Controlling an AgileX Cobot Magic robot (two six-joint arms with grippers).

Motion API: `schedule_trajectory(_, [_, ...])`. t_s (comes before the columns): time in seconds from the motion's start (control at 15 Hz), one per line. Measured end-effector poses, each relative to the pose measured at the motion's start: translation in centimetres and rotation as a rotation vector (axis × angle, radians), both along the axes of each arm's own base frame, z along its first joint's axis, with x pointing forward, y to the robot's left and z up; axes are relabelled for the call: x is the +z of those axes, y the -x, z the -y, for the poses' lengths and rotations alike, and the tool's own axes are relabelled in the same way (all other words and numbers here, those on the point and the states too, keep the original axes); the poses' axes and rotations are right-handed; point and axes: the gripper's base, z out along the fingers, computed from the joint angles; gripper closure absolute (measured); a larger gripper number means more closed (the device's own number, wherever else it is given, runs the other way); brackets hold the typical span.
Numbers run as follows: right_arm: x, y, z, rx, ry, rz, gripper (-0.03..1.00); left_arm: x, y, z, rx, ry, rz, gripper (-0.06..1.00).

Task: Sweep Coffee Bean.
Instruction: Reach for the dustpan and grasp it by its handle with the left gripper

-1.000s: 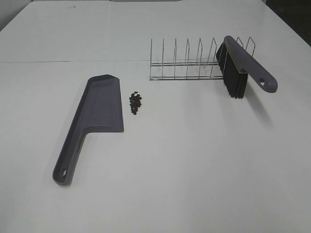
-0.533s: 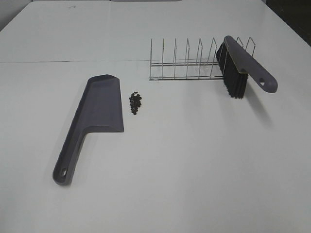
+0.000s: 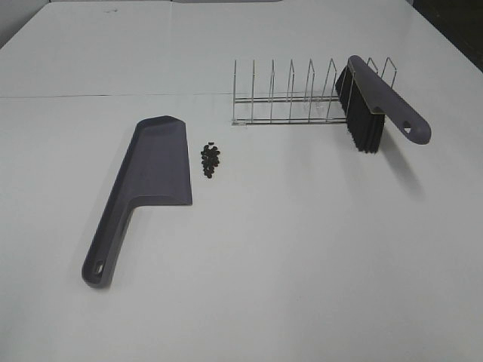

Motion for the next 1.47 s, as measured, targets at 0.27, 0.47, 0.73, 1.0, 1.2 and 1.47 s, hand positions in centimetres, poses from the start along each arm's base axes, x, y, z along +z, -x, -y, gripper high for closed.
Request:
schedule_trajectory(0.27, [0.0, 0.0, 0.0, 0.0, 0.0, 0.0, 0.17, 0.0, 0.0, 0.0, 0.0, 0.0, 0.0, 0.29])
schedule_trajectory(0.47, [0.0, 0.0, 0.0, 0.0, 0.0, 0.0, 0.17, 0.0, 0.0, 0.0, 0.0, 0.0, 0.0, 0.29])
schedule_trajectory(0.73, [0.0, 0.0, 0.0, 0.0, 0.0, 0.0, 0.17, 0.0, 0.0, 0.0, 0.0, 0.0, 0.0, 0.29])
schedule_trajectory(1.0, [0.0, 0.0, 0.0, 0.0, 0.0, 0.0, 0.17, 0.0, 0.0, 0.0, 0.0, 0.0, 0.0, 0.29])
schedule_trajectory(1.2, [0.0, 0.0, 0.0, 0.0, 0.0, 0.0, 0.17, 0.0, 0.0, 0.0, 0.0, 0.0, 0.0, 0.29])
schedule_trajectory(1.47, [0.0, 0.0, 0.0, 0.0, 0.0, 0.0, 0.17, 0.0, 0.0, 0.0, 0.0, 0.0, 0.0, 0.29])
